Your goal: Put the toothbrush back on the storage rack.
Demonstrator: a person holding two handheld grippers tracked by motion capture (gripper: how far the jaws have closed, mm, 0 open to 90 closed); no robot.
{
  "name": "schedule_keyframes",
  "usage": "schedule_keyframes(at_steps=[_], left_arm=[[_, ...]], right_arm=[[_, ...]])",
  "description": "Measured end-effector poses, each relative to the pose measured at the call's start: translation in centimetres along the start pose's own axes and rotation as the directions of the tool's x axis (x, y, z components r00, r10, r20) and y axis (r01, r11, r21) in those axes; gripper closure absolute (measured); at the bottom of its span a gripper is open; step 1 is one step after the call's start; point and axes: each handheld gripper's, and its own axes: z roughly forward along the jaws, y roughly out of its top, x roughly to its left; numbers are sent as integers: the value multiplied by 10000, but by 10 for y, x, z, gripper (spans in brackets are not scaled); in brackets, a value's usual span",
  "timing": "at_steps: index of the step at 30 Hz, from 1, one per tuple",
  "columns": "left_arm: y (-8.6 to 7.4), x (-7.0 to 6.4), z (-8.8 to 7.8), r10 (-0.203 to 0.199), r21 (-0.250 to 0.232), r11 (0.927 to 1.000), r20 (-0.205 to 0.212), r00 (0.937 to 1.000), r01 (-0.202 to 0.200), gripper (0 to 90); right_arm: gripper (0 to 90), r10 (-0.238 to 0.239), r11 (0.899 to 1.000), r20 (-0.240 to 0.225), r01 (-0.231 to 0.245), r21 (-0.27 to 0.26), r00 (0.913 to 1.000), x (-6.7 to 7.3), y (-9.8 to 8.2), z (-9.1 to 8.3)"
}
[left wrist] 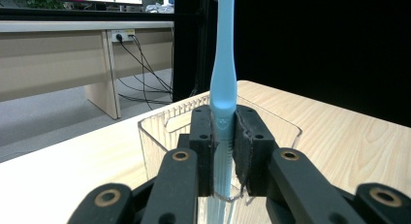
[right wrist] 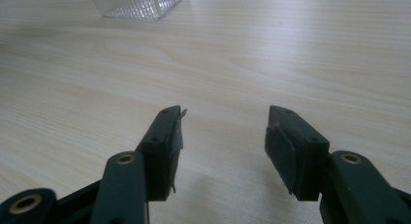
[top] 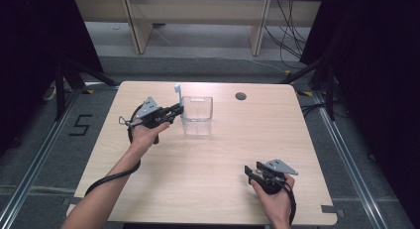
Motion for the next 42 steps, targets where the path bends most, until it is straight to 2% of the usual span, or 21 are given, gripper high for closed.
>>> schedule_keyframes(at_steps=[2,10,12,13,15,29,34,35,36,37,42], left_arm=[[0,-1,-1,6,131,9999,-62,10000,-5,782],[-4,-3,-2,41,128,9999,-70,10000,-40,782],[-4,-3,-2,83,171,9998,-63,9999,-82,782],[-5,-3,-2,87,200,9998,-62,9999,-86,782],[-6,-3,-1,100,74,9999,4,9999,-101,782],[-9,-3,-2,108,412,9991,-93,9999,-104,782],[-11,-4,-2,65,475,9989,-118,9999,-60,781],[-12,-4,-2,71,487,9988,-120,9999,-65,781],[-12,-3,-2,64,517,9986,-126,9999,-57,781],[-12,-3,-2,47,532,9986,-135,9999,-40,781],[-14,-4,-2,0,608,9982,-140,9999,9,777]], right_arm=[[478,3,10000,-6,-3,-4,10000,0,0,0],[478,131,9999,-8,-131,46,9999,1,0,0],[478,41,10000,28,-41,6,10000,1,0,0],[479,149,9999,-81,-149,41,9999,1,0,0],[479,146,9999,-79,-145,25,9999,2,0,0],[478,138,9999,-89,-138,-23,9999,1,0,1],[478,320,9994,-56,-320,90,9995,3,0,0],[478,13,10000,23,-13,4,10000,1,0,0],[478,9,10000,24,-9,-2,10000,1,0,0],[478,272,9996,-136,-271,81,9995,3,0,0],[478,203,9998,-141,-203,11,9997,2,-1,1]])
